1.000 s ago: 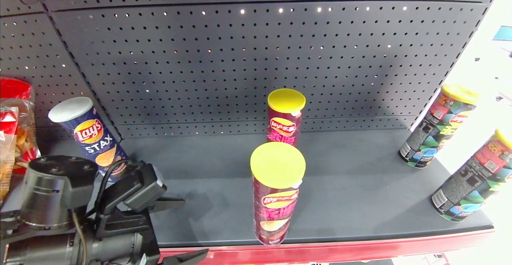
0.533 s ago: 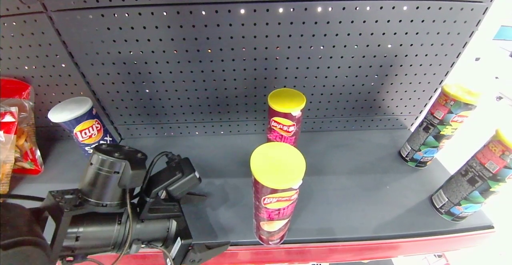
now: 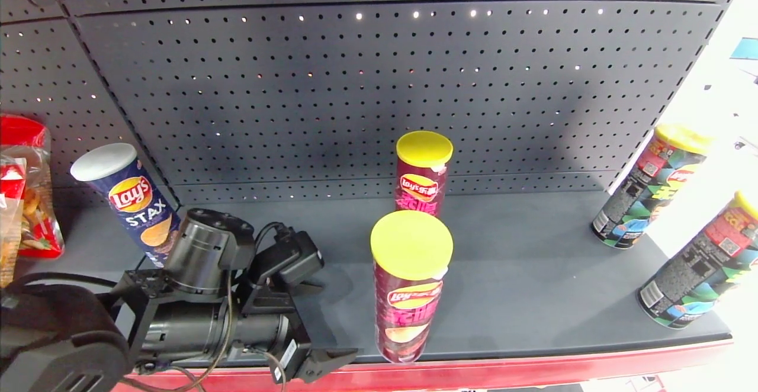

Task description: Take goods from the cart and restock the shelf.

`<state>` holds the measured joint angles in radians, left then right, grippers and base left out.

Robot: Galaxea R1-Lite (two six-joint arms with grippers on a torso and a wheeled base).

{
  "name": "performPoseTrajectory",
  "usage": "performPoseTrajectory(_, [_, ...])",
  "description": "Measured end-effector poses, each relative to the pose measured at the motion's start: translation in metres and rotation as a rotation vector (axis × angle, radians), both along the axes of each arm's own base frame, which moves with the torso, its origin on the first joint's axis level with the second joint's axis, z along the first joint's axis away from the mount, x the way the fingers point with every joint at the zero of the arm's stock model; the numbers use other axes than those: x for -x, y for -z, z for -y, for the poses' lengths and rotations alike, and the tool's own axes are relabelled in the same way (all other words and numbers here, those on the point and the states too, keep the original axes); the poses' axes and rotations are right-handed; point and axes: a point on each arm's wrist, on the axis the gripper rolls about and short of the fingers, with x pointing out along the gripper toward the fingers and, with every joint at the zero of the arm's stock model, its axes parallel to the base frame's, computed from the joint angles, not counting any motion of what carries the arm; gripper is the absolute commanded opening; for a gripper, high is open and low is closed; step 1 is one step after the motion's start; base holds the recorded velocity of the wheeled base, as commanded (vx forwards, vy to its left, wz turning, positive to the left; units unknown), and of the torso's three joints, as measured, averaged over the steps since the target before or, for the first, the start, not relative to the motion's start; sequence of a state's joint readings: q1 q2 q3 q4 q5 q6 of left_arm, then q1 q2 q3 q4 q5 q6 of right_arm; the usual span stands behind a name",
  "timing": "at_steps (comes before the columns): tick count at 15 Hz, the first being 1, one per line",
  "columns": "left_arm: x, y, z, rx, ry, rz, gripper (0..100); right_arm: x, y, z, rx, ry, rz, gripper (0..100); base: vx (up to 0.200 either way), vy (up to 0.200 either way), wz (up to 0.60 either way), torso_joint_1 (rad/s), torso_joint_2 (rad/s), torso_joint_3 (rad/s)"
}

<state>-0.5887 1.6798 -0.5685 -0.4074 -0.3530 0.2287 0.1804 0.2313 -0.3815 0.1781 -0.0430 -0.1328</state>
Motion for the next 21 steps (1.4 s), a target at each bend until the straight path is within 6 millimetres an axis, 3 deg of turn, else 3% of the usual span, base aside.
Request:
performPoseTrajectory(5, [-0.016, 0.001, 0.011, -0.001, -0.007, 0.009, 100, 0.000, 0.000, 0.000, 0.000, 0.000, 0.000, 100, 0.000, 0.000, 0.00, 0.000, 0.00, 0.000])
performPoseTrajectory(21, [-0.031, 0.003, 0.029, 0.002, 0.009, 0.018, 100, 0.000, 0.000, 0.000, -0.001, -0.001, 0.000, 100, 0.000, 0.000, 0.00, 0.000, 0.00, 0.000])
